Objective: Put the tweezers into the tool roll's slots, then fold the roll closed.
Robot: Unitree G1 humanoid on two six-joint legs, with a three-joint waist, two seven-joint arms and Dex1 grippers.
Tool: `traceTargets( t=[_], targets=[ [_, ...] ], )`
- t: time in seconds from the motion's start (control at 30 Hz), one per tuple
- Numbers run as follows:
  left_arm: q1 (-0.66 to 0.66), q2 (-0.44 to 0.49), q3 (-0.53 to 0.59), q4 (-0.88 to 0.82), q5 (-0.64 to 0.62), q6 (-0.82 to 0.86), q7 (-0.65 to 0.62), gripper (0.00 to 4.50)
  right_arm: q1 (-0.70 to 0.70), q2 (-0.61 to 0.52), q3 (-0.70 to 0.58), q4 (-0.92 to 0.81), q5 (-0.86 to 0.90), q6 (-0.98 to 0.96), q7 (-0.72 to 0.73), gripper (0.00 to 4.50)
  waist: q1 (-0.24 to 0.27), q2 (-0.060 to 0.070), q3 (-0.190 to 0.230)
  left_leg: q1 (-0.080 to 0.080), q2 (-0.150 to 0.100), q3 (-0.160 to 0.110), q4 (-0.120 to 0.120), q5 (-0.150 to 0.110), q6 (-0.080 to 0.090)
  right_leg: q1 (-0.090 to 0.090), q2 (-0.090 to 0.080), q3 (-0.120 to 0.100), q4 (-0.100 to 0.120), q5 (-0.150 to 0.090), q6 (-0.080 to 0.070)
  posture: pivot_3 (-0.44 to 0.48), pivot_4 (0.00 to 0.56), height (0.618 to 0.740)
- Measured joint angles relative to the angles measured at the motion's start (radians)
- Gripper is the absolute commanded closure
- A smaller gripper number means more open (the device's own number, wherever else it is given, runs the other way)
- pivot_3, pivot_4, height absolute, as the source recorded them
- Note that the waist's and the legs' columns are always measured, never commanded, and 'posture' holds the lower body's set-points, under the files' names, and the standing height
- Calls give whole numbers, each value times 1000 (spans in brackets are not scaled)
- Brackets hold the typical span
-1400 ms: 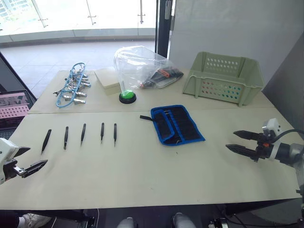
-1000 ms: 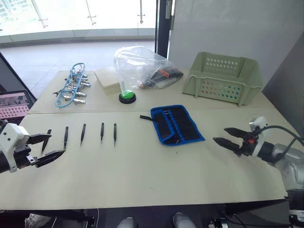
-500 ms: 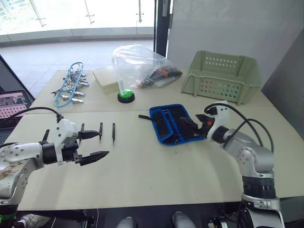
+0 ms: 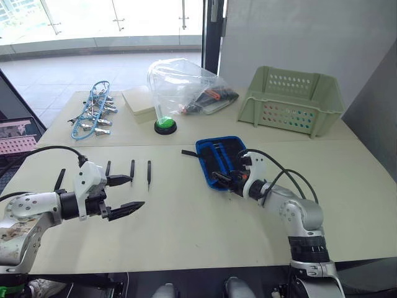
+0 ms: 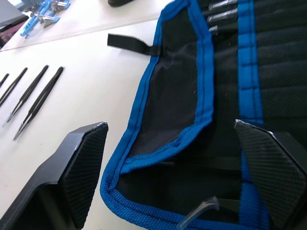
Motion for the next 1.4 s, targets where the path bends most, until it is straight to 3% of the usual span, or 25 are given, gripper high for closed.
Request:
traceTargets(
  t=[0.03,0.13,0.43,0.5,0.77,1.03,1.23,1.4],
  targets=[
    [0,0,0,0,0,-3,1,24,0,2,-1,1,-1,-3,-1,0,0,0,0,0,0,0,0,0,0,0,0,0,0,0,0,0,150,740],
    [1,0,1,0,0,-9,4,0,-6,13,-3,19,-5,-13,-8,823,-1,0,0,1,0,0,0,0,0,0,0,0,0,0,0,0,150,740],
    [0,-1,2,4,1,-19,13,0,-10,51,-37,63,-1,-26,-26,3986,-2,0,0,1,0,0,0,0,0,0,0,0,1,0,0,0,150,740],
    [-5,-2,2,6,1,-20,15,0,-10,51,-38,64,-1,-26,-25,4463,-1,0,0,1,0,0,0,0,0,0,0,0,0,0,0,0,150,740],
    [-51,-20,-31,12,19,-24,20,0,-10,-5,-27,57,0,-18,32,4463,0,0,0,1,0,0,0,0,0,0,0,0,0,0,0,0,150,740],
    [-157,-62,-169,48,152,-120,47,0,41,-263,164,-217,40,71,279,4463,2,-1,0,0,0,0,0,0,0,2,0,-1,-3,0,0,0,150,740],
    [-331,-129,-310,237,298,-236,53,0,83,-416,264,-305,19,58,383,4463,7,-1,0,-1,-1,-1,2,0,0,2,0,-2,-3,0,0,0,150,740],
    [-524,-226,-428,415,395,-361,25,0,98,-449,271,-337,17,53,406,4463,14,-2,-1,-5,-1,-2,7,0,0,1,0,-3,-2,0,0,0,150,740]
  ],
)
